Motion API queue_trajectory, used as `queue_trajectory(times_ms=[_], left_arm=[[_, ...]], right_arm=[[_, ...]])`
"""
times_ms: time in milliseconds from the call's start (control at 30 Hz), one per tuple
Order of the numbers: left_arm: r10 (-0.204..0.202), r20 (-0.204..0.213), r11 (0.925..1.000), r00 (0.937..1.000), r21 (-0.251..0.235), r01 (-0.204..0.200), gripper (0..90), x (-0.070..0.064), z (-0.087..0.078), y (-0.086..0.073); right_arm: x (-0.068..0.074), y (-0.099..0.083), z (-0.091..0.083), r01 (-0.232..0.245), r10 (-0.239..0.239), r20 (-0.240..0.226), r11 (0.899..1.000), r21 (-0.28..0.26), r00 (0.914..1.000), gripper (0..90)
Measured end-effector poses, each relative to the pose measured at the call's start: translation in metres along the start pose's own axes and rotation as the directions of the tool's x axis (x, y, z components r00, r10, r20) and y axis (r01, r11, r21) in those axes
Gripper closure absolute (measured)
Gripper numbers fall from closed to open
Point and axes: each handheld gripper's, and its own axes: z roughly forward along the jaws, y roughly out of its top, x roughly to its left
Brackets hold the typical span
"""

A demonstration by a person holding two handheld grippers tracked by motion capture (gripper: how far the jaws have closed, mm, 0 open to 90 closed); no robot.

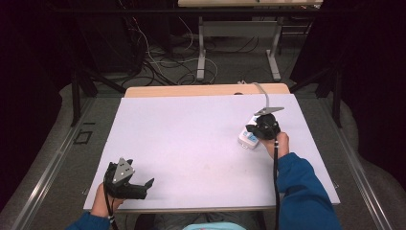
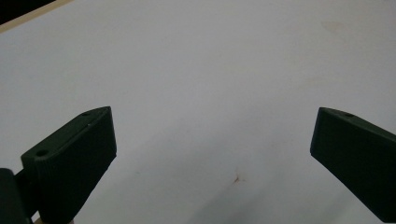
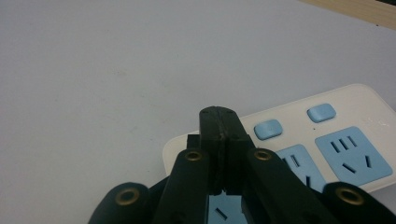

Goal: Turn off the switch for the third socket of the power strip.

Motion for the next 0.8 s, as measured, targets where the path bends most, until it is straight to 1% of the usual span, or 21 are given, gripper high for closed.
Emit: queue_trajectory(times_ms=[33,267,300,367,400,533,800], left_arm=[[-0.002,0.000,1.0000,1.0000,-0.001,0.002,0.5,0.000,0.000,0.000],[-0.003,0.000,1.0000,1.0000,-0.006,0.003,0.4,0.000,0.001,0.000],[0.000,-0.002,1.0000,1.0000,-0.002,0.000,0.4,0.000,0.000,0.000],[-0.001,0.001,1.0000,1.0000,0.000,0.001,0.4,0.000,0.000,0.000],[-0.002,0.000,1.0000,1.0000,-0.001,0.002,0.4,0.000,0.000,0.000],[-0.002,0.002,1.0000,1.0000,-0.003,0.002,0.5,0.000,0.000,0.000],[-0.001,0.001,1.0000,1.0000,-0.002,0.001,0.5,0.000,0.000,0.000]], right_arm=[[0.000,0.000,0.000,-0.005,0.005,0.001,1.000,0.002,1.0000,90.0],[0.001,0.000,0.007,0.001,-0.001,0.008,1.000,0.010,1.0000,90.0],[0.001,0.000,0.008,0.006,-0.006,0.018,1.000,0.013,0.9998,90.0],[0.002,0.000,0.012,0.013,-0.014,0.016,1.000,0.023,0.9998,90.0],[0.004,0.000,0.013,0.009,-0.009,0.018,0.999,0.033,0.9998,90.0],[0.004,0.000,0.017,0.019,-0.020,0.024,0.999,0.038,0.9995,90.0],[0.002,-0.002,0.019,0.005,-0.006,0.029,0.999,0.053,0.9996,90.0]])
